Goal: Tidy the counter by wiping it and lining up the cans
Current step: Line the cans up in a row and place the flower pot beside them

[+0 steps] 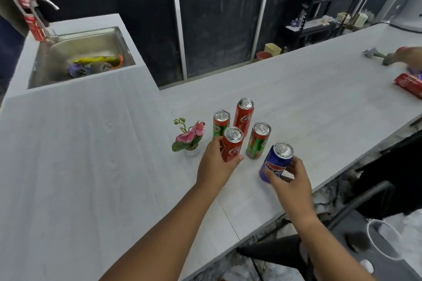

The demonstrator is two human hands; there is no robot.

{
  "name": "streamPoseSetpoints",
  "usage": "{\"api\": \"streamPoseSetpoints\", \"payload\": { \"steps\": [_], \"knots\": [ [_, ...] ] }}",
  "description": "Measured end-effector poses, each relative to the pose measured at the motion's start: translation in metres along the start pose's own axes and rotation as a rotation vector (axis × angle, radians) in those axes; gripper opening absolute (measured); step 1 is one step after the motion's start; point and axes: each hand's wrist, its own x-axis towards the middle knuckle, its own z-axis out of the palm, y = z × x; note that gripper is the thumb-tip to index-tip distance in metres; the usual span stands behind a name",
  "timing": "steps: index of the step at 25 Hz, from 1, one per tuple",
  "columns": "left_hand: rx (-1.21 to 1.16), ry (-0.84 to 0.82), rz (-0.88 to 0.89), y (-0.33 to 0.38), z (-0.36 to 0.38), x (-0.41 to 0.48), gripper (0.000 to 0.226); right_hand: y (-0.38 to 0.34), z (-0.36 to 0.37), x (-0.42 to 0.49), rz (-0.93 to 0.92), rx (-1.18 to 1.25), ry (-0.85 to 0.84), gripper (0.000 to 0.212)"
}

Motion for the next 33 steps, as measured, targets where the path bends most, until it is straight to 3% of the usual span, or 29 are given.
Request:
{"api": "streamPoseSetpoints", "payload": {
  "steps": [5, 10, 23, 33],
  "knots": [
    [-0.053, 0.071, -0.007, -0.007, -0.002, -0.009, 0.074, -0.005, 0.012, -0.002, -0.037, 0.036, -0.046, 0.068],
    [-0.132, 0.118, -0.033, -0.04, -0.049, -0.048, 0.074, -0.025, 0.046, -0.026, -0.093, 0.043, -0.177, 0.065],
    [-0.186, 0.408, -0.215, -0.15, -0.255, -0.133, 0.066, -0.104, 0.232, -0.119, -0.171, 0.117, -0.632, 0.06],
    [-0.208, 0.48, -0.257, -0.194, -0.329, -0.123, 0.063, -0.129, 0.33, -0.13, -0.154, 0.084, -0.801, 0.07]
  ]
}}
